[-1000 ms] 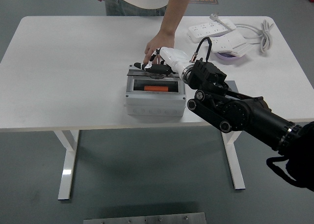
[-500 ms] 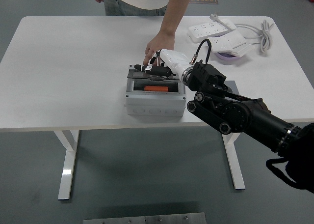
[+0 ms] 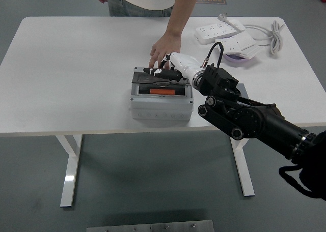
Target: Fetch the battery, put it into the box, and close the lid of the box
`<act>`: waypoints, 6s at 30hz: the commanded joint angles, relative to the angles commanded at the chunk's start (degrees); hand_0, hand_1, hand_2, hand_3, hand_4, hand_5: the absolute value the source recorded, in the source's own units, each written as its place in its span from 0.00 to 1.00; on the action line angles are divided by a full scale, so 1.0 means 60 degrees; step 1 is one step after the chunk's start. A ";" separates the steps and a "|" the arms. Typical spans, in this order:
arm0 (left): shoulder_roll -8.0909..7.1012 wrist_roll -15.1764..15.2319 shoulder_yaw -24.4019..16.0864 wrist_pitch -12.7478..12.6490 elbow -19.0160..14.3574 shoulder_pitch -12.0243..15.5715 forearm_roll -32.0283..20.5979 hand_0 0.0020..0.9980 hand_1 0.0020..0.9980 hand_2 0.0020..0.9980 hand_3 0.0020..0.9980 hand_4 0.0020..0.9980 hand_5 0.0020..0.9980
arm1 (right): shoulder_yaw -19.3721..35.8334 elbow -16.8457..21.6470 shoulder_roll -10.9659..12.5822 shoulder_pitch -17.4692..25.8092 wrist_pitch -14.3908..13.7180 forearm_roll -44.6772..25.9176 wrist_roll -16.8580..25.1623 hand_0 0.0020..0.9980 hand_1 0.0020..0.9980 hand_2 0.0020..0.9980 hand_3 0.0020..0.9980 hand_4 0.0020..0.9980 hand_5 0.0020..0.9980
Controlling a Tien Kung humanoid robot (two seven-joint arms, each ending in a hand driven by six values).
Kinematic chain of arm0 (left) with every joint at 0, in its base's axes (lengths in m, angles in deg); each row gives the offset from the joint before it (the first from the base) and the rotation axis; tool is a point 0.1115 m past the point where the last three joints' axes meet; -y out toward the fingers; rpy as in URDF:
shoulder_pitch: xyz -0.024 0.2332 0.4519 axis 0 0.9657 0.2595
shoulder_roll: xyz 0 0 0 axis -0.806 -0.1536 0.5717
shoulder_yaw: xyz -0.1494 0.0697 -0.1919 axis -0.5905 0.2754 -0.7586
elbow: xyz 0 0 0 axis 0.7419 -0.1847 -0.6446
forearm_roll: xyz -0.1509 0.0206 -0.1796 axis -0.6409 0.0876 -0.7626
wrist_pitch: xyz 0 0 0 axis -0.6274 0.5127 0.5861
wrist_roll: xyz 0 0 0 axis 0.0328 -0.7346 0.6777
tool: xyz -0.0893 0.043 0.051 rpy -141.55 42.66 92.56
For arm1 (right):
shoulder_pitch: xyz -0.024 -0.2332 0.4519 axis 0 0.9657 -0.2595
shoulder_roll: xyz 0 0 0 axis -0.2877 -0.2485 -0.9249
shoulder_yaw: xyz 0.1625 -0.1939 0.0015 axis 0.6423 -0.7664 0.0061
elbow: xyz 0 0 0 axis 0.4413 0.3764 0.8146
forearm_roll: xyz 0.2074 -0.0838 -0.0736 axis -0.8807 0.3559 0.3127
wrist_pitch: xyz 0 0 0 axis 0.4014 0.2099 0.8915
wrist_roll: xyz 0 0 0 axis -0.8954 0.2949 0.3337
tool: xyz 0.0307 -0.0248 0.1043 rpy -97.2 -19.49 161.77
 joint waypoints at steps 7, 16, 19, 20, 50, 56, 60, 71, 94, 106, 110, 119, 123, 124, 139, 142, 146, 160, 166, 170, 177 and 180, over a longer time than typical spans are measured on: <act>0.0003 0.0021 0.0012 -0.0019 0.0003 -0.0004 -0.0043 0.64 0.72 0.58 0.56 0.66 0.14 | -0.0087 0.0018 0.0045 0.0198 0.0063 -0.0090 0.0000 0.19 0.30 0.37 0.69 0.97 1.00; 0.0027 0.0023 0.0007 -0.0027 0.0003 0.0004 -0.0044 0.64 0.72 0.58 0.56 0.66 0.14 | 0.0490 0.0446 0.0431 0.0060 0.0176 0.0309 -0.0227 0.19 0.31 0.39 0.69 0.97 1.00; 0.0030 0.0023 0.0015 -0.0033 0.0000 0.0023 -0.0067 0.65 0.72 0.58 0.57 0.66 0.14 | 0.0999 0.0862 0.0768 0.0035 0.0608 0.0689 -0.0699 0.19 0.31 0.39 0.69 0.97 1.00; 0.0033 0.0025 0.0020 -0.0036 -0.0001 0.0030 -0.0078 0.65 0.72 0.58 0.57 0.66 0.14 | 0.1159 0.0979 0.0868 0.0053 0.0737 0.0782 -0.0831 0.19 0.31 0.39 0.69 0.97 1.00; 0.0228 -0.0142 -0.0059 -0.0081 -0.0062 0.0212 -0.0105 0.65 0.72 0.58 0.56 0.66 0.14 | 0.7385 0.1897 0.1216 0.3498 -0.0525 -0.1772 0.3734 0.51 0.55 0.55 0.62 0.88 1.00; 0.0247 -0.0148 -0.0028 -0.0086 -0.0072 0.0261 -0.0169 0.65 0.72 0.58 0.57 0.66 0.14 | 0.7986 0.1733 0.1217 0.4005 -0.0401 -0.3444 0.4706 0.62 0.62 0.61 0.63 0.89 1.00; 0.0246 -0.0134 0.0011 -0.0097 -0.0075 0.0290 -0.0247 0.65 0.72 0.58 0.57 0.66 0.14 | 0.8169 0.1642 0.1254 0.4259 -0.0277 -0.4578 0.5149 0.62 0.62 0.61 0.63 0.89 1.00; 0.0193 -0.0119 0.0091 -0.0136 -0.0093 0.0409 -0.0448 0.65 0.72 0.58 0.57 0.66 0.14 | 0.8314 0.1645 0.1309 0.4627 0.0111 -0.6967 0.5543 0.74 0.67 0.65 0.64 0.91 1.00; 0.0201 0.0002 0.0248 -0.0177 -0.0083 0.0451 -0.0774 0.65 0.72 0.58 0.57 0.66 0.14 | 0.8381 0.2486 0.1814 0.4881 0.0281 -0.6281 0.4865 0.72 0.68 0.65 0.68 0.83 0.51; 0.0228 -0.0010 0.0228 -0.0175 -0.0083 0.0443 -0.0742 0.65 0.72 0.57 0.56 0.66 0.14 | 0.8228 0.2896 0.2028 0.4770 -0.0044 -0.5370 0.4708 0.58 0.63 0.64 0.74 0.76 0.24; 0.0242 -0.0009 0.0231 -0.0172 -0.0083 0.0451 -0.0738 0.65 0.72 0.58 0.56 0.66 0.14 | 0.8203 0.3002 0.2057 0.4768 -0.0185 -0.5258 0.4752 0.56 0.62 0.64 0.74 0.70 0.07; 0.0263 -0.0007 0.0225 -0.0164 -0.0080 0.0452 -0.0725 0.65 0.72 0.58 0.56 0.66 0.13 | 0.8089 0.3200 0.2076 0.4802 -0.0569 -0.5205 0.5152 0.55 0.62 0.63 0.73 0.68 0.04; 0.0271 -0.0005 0.0225 -0.0164 -0.0081 0.0455 -0.0723 0.65 0.72 0.57 0.56 0.65 0.13 | 0.8040 0.3224 0.2016 0.4834 -0.0886 -0.5138 0.5476 0.53 0.59 0.58 0.69 0.65 0.05; 0.0274 -0.0008 0.0222 -0.0163 -0.0081 0.0456 -0.0717 0.65 0.72 0.57 0.56 0.65 0.13 | 0.8032 0.3229 0.2000 0.4839 -0.0945 -0.5120 0.5533 0.53 0.59 0.58 0.69 0.65 0.05; 0.0292 0.0020 0.0274 -0.0134 -0.0078 0.0498 -0.0745 0.65 0.72 0.57 0.56 0.65 0.13 | 0.7955 0.3362 0.1887 0.4927 -0.1219 -0.4946 0.5701 0.51 0.51 0.51 0.56 0.58 0.13; 0.0291 0.0018 0.0268 -0.0137 -0.0078 0.0509 -0.0741 0.65 0.72 0.57 0.56 0.65 0.13 | 0.7934 0.3415 0.1883 0.4959 -0.1233 -0.4937 0.5720 0.51 0.51 0.50 0.55 0.59 0.15; 0.0288 0.0020 0.0269 -0.0144 -0.0079 0.0528 -0.0752 0.65 0.72 0.57 0.56 0.65 0.13 | 0.7907 0.3459 0.1880 0.4979 -0.1236 -0.4923 0.5744 0.52 0.51 0.50 0.54 0.59 0.16; 0.0278 0.0040 0.0295 -0.0146 -0.0077 0.0530 -0.0800 0.65 0.72 0.57 0.56 0.65 0.13 | 0.7731 0.3576 0.1895 0.5028 -0.1490 -0.4553 0.5730 0.52 0.52 0.49 0.54 0.58 0.16; 0.0254 0.0027 0.0290 -0.0141 -0.0080 0.0531 -0.0776 0.65 0.72 0.57 0.56 0.65 0.13 | 0.7682 0.3608 0.1883 0.5054 -0.1716 -0.4206 0.5755 0.51 0.51 0.49 0.54 0.56 0.14; 0.0231 0.0000 0.0263 -0.0133 -0.0082 0.0532 -0.0726 0.65 0.72 0.57 0.56 0.65 0.13 | 0.7684 0.3575 0.1839 0.5093 -0.1795 -0.4168 0.5878 0.52 0.51 0.50 0.55 0.55 0.13; 0.0175 -0.0051 0.0208 -0.0122 -0.0086 0.0549 -0.0636 0.65 0.72 0.57 0.56 0.65 0.13 | 0.7673 0.3487 0.1756 0.5135 -0.1839 -0.4289 0.6055 0.53 0.52 0.49 0.55 0.52 0.14; 0.0146 -0.0095 0.0168 -0.0110 -0.0091 0.0586 -0.0567 0.65 0.72 0.57 0.56 0.65 0.13 | 0.7628 0.3451 0.1731 0.5165 -0.1849 -0.4342 0.6106 0.53 0.52 0.49 0.55 0.52 0.14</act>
